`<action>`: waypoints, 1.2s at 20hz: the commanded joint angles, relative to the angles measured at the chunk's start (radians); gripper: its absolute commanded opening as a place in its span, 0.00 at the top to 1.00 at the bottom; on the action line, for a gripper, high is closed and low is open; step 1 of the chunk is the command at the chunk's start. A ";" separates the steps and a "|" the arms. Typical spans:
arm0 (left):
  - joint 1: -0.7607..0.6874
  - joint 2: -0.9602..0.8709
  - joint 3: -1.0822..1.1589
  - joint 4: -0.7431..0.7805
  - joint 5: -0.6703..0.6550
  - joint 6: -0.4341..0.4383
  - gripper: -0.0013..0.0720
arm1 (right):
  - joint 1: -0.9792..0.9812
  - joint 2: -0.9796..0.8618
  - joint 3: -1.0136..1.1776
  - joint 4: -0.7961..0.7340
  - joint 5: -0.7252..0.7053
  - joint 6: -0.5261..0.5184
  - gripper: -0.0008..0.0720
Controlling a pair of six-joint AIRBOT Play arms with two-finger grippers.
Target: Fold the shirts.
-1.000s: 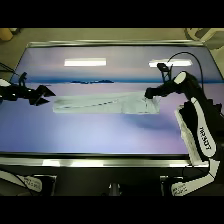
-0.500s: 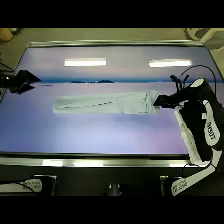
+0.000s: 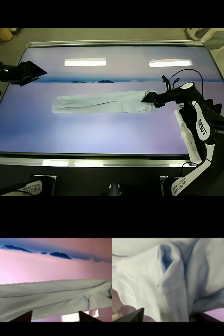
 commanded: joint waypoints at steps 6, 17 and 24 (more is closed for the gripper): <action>-0.172 -0.041 -0.045 0.000 0.142 0.001 0.93 | 0.081 0.064 0.023 0.024 -0.007 -0.023 0.96; -0.660 -0.512 -0.055 -0.221 0.362 -0.015 0.94 | 0.089 0.543 0.023 -0.085 0.191 0.066 0.96; -0.806 -0.655 -0.055 -0.551 0.454 0.043 0.95 | 0.089 0.636 0.023 -0.212 0.261 0.122 0.96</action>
